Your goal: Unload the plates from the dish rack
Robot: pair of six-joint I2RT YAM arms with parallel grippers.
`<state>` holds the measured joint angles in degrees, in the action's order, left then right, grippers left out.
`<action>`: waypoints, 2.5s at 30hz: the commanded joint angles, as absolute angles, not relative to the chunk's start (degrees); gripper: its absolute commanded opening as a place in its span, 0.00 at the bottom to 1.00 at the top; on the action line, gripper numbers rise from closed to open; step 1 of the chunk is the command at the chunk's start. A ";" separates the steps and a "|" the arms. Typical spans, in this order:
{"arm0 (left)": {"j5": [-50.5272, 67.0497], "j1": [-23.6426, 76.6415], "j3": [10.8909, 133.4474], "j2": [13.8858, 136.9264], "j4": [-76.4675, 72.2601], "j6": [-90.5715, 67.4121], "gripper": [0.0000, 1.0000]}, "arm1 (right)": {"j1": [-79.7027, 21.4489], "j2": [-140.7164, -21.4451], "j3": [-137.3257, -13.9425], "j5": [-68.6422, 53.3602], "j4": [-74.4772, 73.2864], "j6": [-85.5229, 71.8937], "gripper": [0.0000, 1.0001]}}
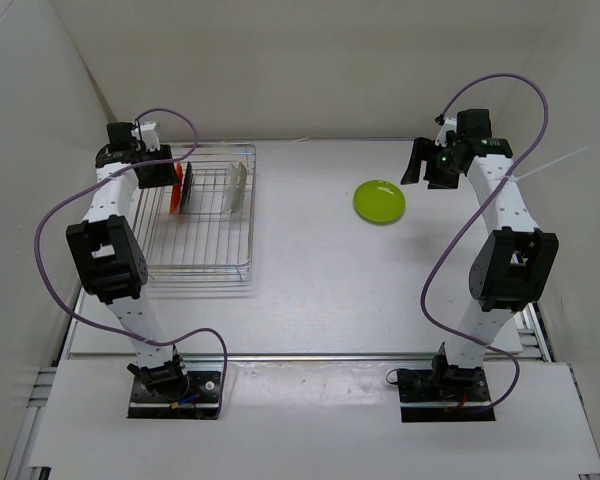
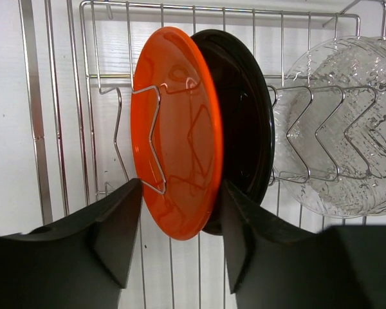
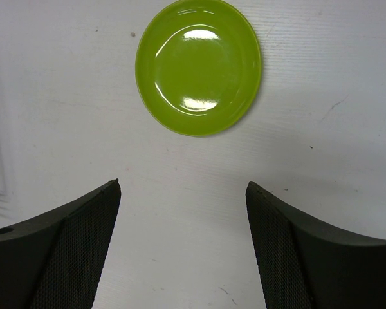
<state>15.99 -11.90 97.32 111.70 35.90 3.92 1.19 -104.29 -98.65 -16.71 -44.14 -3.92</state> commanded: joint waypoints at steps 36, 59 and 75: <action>18.99 -3.26 118.55 101.26 56.85 20.81 0.11 | 0.97 -102.13 -103.62 -18.02 -48.78 -3.25 0.82; -47.55 65.54 77.76 85.95 19.78 69.79 0.11 | -15.98 -91.85 -110.92 -29.63 -52.73 0.97 0.83; -49.31 72.51 83.41 91.41 16.36 70.04 0.11 | -17.31 -92.99 -107.93 -30.50 -51.68 0.97 0.52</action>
